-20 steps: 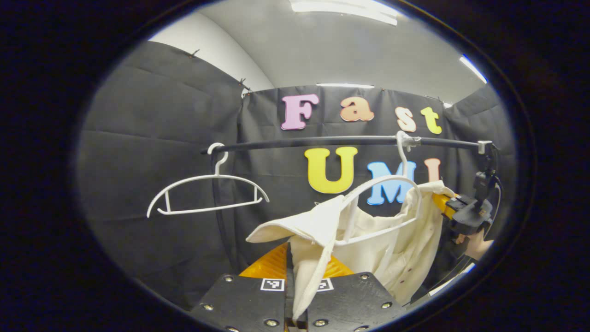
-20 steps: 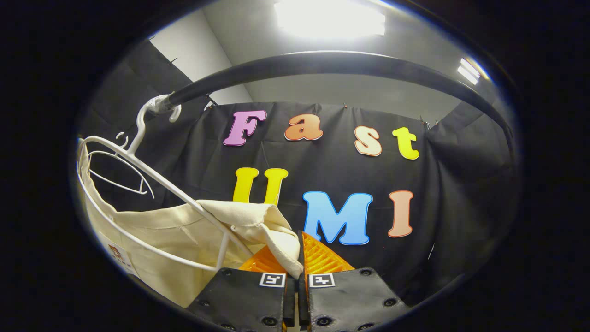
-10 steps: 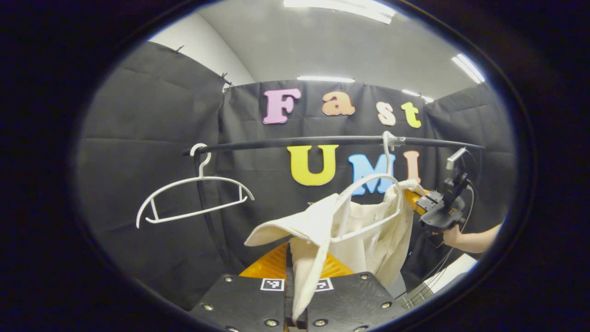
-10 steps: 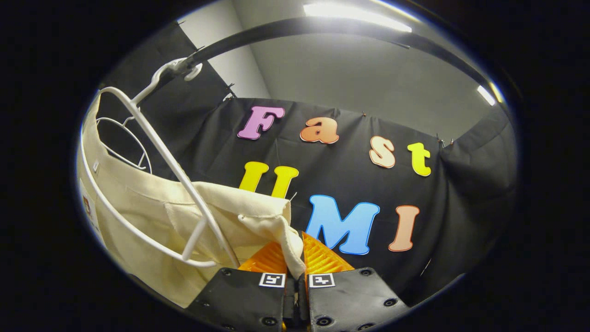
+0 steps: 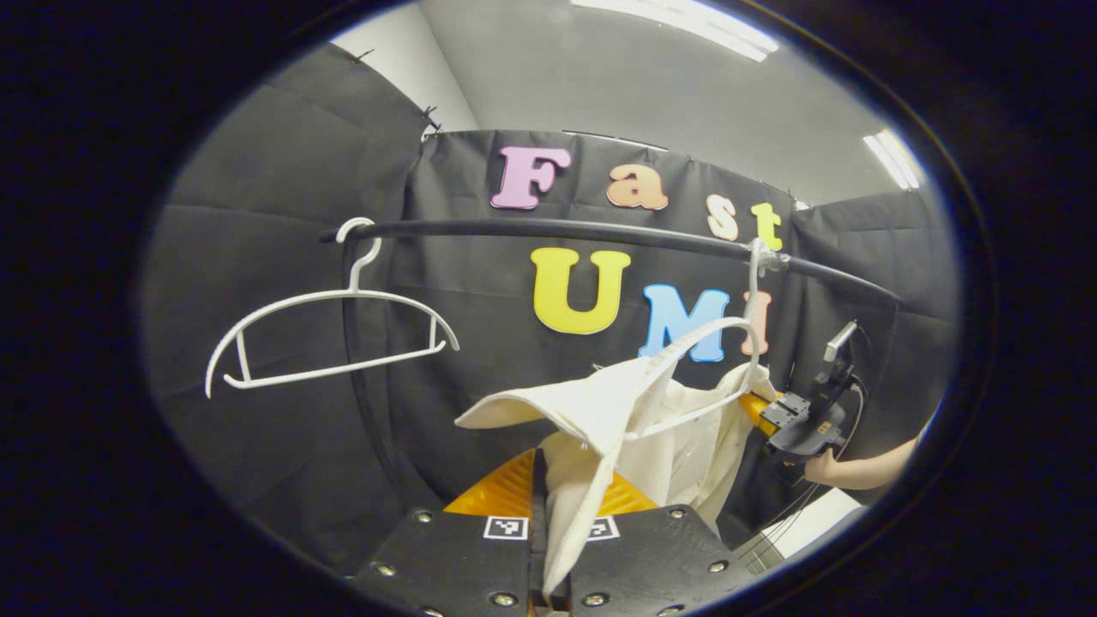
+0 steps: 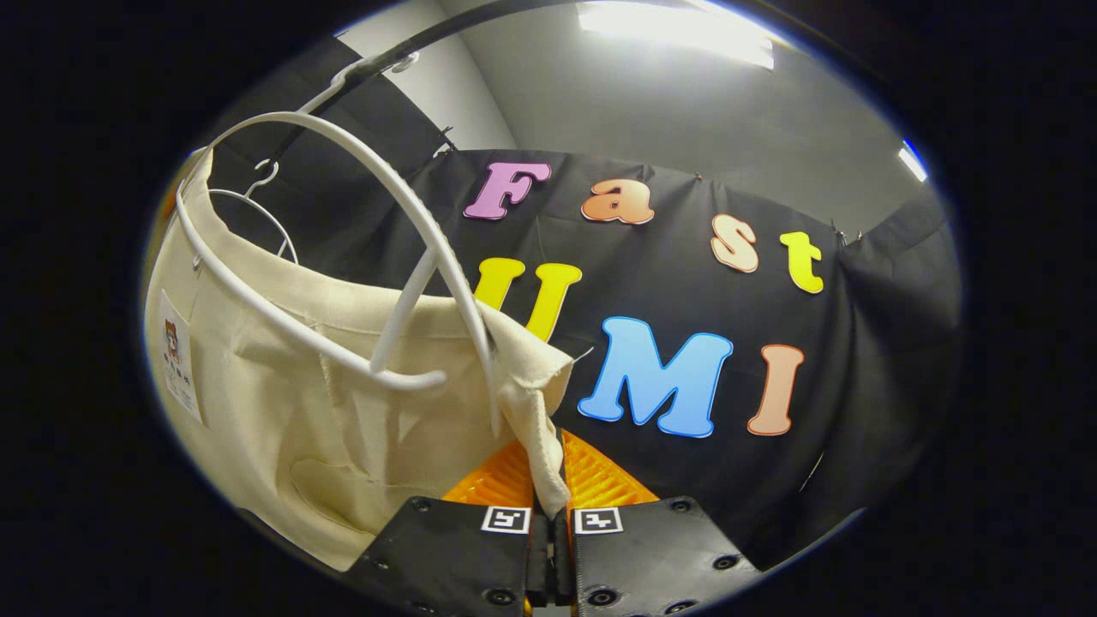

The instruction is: Grasp the clothes on the hanger with both hands and then place them into the laundry hamper below.

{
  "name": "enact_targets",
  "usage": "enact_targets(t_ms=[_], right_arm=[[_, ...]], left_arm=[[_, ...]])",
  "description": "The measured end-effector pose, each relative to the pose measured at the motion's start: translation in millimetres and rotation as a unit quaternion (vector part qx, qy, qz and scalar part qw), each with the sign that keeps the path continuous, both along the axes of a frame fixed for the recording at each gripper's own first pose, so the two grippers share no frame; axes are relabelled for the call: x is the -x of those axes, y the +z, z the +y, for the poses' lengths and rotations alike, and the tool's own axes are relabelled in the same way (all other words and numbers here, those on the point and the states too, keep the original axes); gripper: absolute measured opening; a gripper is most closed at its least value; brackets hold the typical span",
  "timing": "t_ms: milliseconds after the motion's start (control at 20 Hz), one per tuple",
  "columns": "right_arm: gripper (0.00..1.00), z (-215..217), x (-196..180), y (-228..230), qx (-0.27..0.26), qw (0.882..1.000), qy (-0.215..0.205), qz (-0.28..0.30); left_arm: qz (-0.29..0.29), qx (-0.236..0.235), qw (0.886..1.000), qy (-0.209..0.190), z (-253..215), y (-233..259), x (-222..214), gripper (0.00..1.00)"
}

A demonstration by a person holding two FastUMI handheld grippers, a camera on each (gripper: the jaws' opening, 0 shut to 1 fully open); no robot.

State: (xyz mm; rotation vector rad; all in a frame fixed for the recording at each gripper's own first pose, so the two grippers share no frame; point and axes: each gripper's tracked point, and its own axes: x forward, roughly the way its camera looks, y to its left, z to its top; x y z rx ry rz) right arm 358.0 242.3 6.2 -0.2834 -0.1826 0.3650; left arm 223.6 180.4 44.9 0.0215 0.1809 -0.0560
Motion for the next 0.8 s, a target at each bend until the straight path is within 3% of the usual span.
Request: enact_targets(t_ms=[200,250,350,450,650,800], right_arm=[[0.08,-1,4,-8,-0.009,1.0,-0.007,0.006],[0.05,-2,6,-7,-0.009,1.0,-0.008,0.004],[0.08,-6,20,-13,-0.012,1.0,-0.009,0.001],[0.02,-7,17,-15,-0.018,1.0,-0.01,0.003],[0.05,-14,11,-19,-0.025,0.999,-0.022,0.015],[0.05,-21,5,-27,-0.062,0.997,-0.025,0.049]], left_arm=[[-0.006,0.038,0.999,0.007,15,-8,-11,0.02],[-0.007,0.044,0.999,0.009,15,-14,-15,0.02],[-0.004,0.045,0.999,0.012,13,-24,-17,0.02],[0.001,0.051,0.999,0.013,7,-32,-13,0.02],[-0.009,0.065,0.998,0.015,17,-27,-18,0.02],[-0.01,0.072,0.997,0.001,10,-35,-20,0.02]])
